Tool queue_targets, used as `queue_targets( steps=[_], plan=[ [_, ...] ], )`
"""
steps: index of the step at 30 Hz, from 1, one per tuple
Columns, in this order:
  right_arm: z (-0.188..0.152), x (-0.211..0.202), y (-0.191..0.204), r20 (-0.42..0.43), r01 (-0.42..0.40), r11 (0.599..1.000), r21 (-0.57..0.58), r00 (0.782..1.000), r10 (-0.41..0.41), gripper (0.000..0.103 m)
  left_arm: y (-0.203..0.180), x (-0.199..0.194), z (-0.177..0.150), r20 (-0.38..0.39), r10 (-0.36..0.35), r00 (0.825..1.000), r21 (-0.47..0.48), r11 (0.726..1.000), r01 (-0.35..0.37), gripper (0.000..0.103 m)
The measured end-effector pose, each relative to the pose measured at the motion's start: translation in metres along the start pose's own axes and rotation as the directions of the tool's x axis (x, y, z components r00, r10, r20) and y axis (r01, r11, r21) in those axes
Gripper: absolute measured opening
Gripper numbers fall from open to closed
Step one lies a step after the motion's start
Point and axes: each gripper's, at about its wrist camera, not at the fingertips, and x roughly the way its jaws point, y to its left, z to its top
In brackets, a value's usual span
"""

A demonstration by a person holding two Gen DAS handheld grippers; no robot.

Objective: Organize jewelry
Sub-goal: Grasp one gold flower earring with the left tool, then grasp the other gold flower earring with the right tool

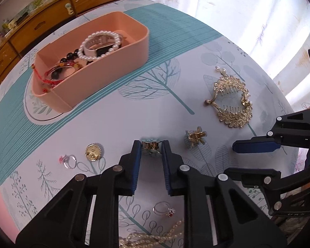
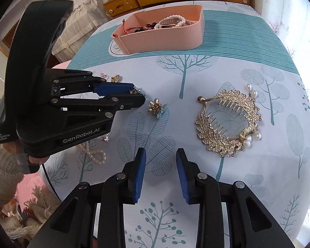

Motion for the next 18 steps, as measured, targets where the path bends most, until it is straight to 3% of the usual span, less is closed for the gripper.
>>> queue_targets(
  steps=[6,10,18],
  plan=[
    [0.008,0.004,0.004,0.014,0.012,1.0,-0.019,1.0,-0.012,0.03,0.025,-0.015,-0.016,-0.019,0.081,0.997,-0.164,0.983,-0.083,0.017],
    [0.017,0.009,0.008,0.028,0.027,0.999,-0.028,0.999,-0.026,0.03,0.041,-0.036,-0.034,0.009,0.088,0.996,-0.276,0.958,-0.082,0.017],
    [0.032,0.021,0.023,0.058,0.087,0.994,-0.061,0.995,-0.083,0.03,0.056,-0.073,-0.066,0.067,0.121,0.99,-0.393,0.916,-0.086,0.017]
  ],
)
